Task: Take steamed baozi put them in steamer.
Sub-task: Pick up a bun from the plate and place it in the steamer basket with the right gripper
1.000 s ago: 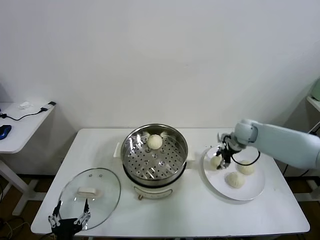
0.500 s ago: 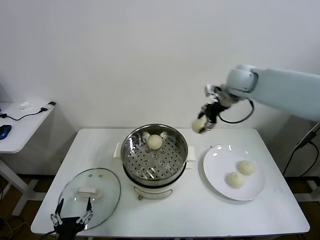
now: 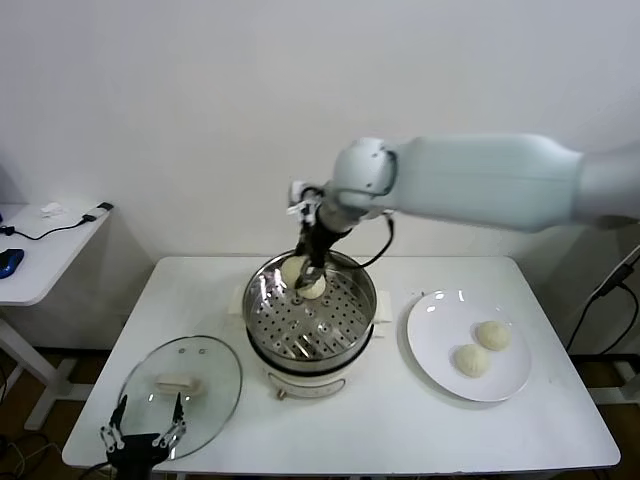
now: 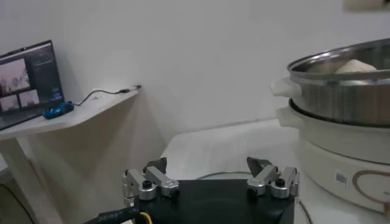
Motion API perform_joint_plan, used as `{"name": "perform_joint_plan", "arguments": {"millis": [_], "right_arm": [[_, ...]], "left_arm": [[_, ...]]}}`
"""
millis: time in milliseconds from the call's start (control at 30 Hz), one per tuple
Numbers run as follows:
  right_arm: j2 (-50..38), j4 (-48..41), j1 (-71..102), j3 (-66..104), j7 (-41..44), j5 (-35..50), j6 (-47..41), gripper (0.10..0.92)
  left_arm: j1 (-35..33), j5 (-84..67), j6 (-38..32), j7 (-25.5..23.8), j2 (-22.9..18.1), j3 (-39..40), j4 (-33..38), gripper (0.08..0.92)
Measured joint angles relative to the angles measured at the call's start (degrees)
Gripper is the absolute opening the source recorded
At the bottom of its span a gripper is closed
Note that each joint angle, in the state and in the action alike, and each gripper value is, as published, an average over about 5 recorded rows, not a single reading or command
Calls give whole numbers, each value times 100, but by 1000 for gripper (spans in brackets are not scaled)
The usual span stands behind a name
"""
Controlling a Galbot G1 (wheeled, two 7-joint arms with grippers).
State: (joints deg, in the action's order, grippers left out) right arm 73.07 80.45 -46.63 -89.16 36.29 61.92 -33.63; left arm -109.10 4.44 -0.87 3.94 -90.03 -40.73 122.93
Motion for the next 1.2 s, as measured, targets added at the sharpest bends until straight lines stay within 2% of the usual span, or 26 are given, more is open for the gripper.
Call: {"name": "perform_joint_plan", "arguments": {"millis": [633, 800, 900, 1200], "right_arm": [[707, -682, 1175, 130, -747, -266, -275, 657], [718, -701, 1255, 169, -776, -327, -263, 759], [695, -698, 1248, 201, -718, -398, -209, 810], [269, -638, 563, 151, 221, -793, 492, 823]], "left_arm": [[88, 83, -5, 12, -64, 83, -110, 823], [88, 94, -5, 20, -73, 92, -112, 823], [92, 110, -4, 22, -81, 112, -111, 823], [110, 187, 14, 23, -86, 201, -98, 823]]}}
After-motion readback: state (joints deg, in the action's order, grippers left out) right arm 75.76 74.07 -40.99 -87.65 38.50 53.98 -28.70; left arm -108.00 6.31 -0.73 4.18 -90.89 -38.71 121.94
